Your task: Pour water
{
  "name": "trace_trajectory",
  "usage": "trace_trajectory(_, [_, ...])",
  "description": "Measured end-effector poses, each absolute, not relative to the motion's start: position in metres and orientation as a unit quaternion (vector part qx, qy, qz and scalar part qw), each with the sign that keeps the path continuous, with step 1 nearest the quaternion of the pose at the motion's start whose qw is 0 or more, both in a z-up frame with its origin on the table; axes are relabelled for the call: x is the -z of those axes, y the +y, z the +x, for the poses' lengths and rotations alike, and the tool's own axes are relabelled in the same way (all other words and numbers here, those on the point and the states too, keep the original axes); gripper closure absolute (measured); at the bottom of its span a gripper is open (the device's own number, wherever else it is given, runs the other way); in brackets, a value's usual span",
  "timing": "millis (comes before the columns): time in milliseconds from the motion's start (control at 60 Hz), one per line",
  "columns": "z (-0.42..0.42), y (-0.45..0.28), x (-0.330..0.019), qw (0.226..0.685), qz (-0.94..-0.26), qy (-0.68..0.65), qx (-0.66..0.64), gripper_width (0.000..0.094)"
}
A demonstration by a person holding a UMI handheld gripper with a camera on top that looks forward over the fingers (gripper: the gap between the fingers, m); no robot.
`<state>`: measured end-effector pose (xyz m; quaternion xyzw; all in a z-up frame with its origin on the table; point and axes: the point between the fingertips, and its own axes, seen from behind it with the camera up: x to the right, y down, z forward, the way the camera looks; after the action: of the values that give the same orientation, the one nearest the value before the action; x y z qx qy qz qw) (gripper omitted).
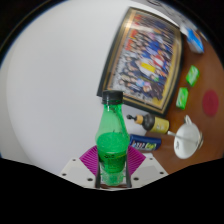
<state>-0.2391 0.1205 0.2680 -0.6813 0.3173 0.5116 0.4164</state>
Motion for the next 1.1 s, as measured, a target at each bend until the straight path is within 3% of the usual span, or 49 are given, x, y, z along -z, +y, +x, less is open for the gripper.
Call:
trace_trajectory(150, [-0.174,0.127,-0.303,0.550,-0.736,0.177,-0.353,0.0595])
trace_trajectory(300, [-0.103,0.134,-0.292,0.618,-0.761,0.069,-0.185,0.0594])
trace_trajectory(500, [-0.039,0.142,-0.215,0.618,-0.784,-0.047,-0.017,0.0595])
trace_trajectory(750, [-0.026,0.143,-0.120,0.579,-0.812,-0.066,-0.006,0.0594])
trace_trajectory(833, [-0.019,0.142,-0.104,0.576,-0.816,-0.057,-0.002,0.0585])
trace_trajectory(1000, [-0.013,0.141,-0.106,0.593,-0.805,-0.037,-0.010,0.0582])
trace_trajectory(1100, [-0.011,0.139,-0.107,0.592,-0.805,-0.030,-0.013,0.0462])
